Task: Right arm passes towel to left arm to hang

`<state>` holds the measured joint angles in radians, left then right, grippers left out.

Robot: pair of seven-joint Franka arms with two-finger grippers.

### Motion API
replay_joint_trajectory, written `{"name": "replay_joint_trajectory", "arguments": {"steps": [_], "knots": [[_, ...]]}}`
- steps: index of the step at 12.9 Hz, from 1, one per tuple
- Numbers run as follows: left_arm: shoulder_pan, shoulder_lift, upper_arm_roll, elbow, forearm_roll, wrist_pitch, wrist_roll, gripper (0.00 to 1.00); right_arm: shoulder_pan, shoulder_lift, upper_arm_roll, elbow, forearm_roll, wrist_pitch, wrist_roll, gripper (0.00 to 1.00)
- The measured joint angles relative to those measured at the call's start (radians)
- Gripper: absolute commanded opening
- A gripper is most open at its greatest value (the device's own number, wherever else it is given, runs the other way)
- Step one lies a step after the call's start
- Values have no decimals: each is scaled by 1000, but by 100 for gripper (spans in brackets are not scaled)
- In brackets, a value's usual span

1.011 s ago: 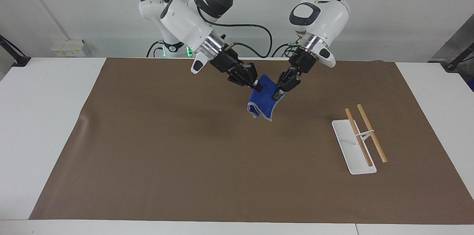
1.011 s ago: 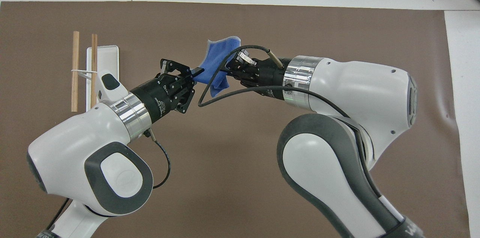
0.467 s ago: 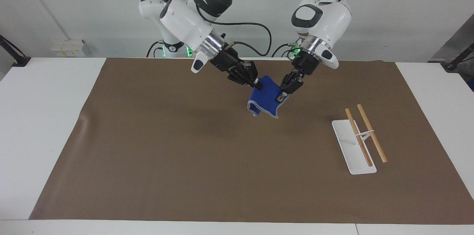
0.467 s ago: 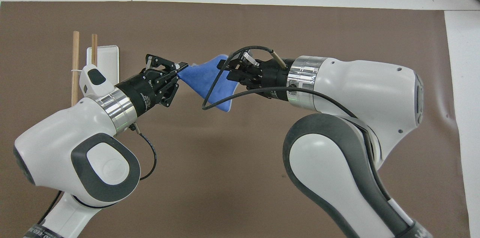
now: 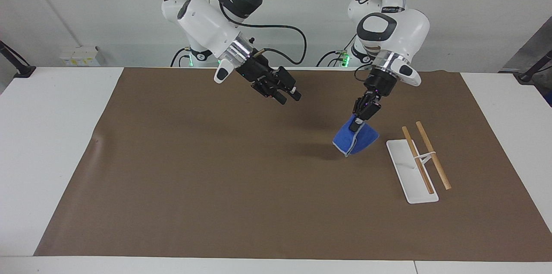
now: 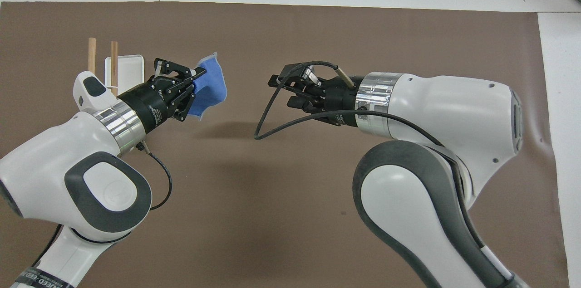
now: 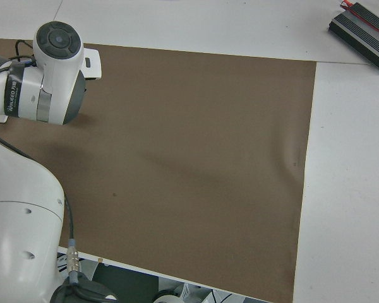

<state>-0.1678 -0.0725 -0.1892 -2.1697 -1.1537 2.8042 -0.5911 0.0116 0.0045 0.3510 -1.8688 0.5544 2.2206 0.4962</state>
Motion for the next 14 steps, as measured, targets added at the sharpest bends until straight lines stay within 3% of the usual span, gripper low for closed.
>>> {"name": "replay_joint_trajectory", "arguments": {"steps": [2, 6, 14], "knots": [[67, 0, 1, 0, 90, -91, 37, 0, -33, -31, -2, 0, -147, -72, 0, 100], [178, 0, 3, -4, 235, -178, 51, 0, -58, -57, -4, 1, -297, -138, 0, 100], [390, 1, 4, -33, 550, -294, 254, 0, -109, -73, -10, 50, -434, -261, -61, 100]]}}
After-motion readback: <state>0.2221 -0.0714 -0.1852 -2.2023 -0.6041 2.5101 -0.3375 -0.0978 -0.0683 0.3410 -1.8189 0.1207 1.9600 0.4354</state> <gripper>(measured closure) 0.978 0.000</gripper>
